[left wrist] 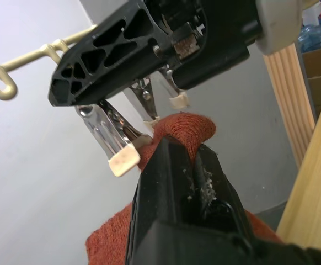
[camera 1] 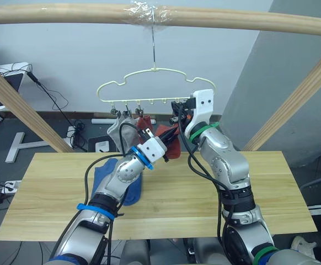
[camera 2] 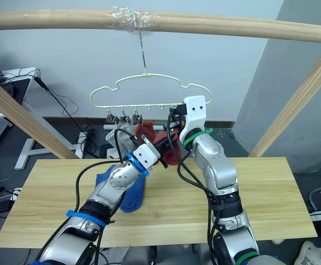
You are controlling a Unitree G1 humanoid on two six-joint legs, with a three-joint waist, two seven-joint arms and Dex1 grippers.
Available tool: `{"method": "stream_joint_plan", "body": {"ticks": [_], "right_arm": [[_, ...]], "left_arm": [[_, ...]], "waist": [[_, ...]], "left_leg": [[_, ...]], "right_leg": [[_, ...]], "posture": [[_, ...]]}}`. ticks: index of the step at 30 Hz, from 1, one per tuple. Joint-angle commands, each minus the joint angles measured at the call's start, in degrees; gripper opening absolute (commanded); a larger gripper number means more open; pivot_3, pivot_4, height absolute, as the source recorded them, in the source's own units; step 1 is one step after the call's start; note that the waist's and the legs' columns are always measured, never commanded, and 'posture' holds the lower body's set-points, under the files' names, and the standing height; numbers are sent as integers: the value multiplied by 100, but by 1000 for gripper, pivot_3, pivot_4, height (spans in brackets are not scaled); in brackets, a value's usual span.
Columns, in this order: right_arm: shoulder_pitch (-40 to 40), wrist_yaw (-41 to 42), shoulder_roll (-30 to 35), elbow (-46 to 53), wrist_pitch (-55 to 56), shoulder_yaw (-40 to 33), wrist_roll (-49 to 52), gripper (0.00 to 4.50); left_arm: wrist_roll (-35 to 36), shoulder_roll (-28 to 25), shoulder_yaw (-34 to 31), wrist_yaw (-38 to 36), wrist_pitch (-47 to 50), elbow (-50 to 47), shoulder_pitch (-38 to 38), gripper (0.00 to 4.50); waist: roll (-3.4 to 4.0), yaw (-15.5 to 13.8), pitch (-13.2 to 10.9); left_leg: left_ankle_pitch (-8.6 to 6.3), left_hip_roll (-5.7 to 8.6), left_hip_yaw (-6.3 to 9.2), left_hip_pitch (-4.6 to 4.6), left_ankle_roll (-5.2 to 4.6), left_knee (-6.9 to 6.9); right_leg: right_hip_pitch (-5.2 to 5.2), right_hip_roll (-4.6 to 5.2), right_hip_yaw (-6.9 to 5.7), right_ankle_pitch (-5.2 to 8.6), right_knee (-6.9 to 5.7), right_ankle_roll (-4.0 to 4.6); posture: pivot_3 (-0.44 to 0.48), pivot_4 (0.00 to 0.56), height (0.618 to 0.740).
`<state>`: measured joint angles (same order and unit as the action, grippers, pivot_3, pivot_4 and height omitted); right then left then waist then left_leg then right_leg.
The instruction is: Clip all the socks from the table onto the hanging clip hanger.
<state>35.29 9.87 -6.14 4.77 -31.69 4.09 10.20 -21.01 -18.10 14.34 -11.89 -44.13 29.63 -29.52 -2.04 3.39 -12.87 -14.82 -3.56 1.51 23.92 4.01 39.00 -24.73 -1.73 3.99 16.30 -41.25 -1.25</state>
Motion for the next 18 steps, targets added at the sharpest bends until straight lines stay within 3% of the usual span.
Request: {"method": "stream_joint_plan", "body": {"ticks": [1, 18], "right_arm": [[84, 11, -21, 280, 179, 56, 45, 0], [56, 42, -127, 307, 41, -34, 260, 0]], "left_arm": [[-52, -61, 39, 61, -174, -88, 14, 26], [-68, 1, 6, 212, -146, -123, -121, 26]], "waist": [[0, 0, 0], [0, -1, 0]], "left_leg": [[0, 0, 0, 0, 0, 0], [0, 0, 0, 0, 0, 0]], "right_leg": [[0, 0, 0, 0, 0, 0], [0, 0, -1, 0, 0, 0]], "posture": [[-72, 165, 694], [-68, 164, 694]]}}
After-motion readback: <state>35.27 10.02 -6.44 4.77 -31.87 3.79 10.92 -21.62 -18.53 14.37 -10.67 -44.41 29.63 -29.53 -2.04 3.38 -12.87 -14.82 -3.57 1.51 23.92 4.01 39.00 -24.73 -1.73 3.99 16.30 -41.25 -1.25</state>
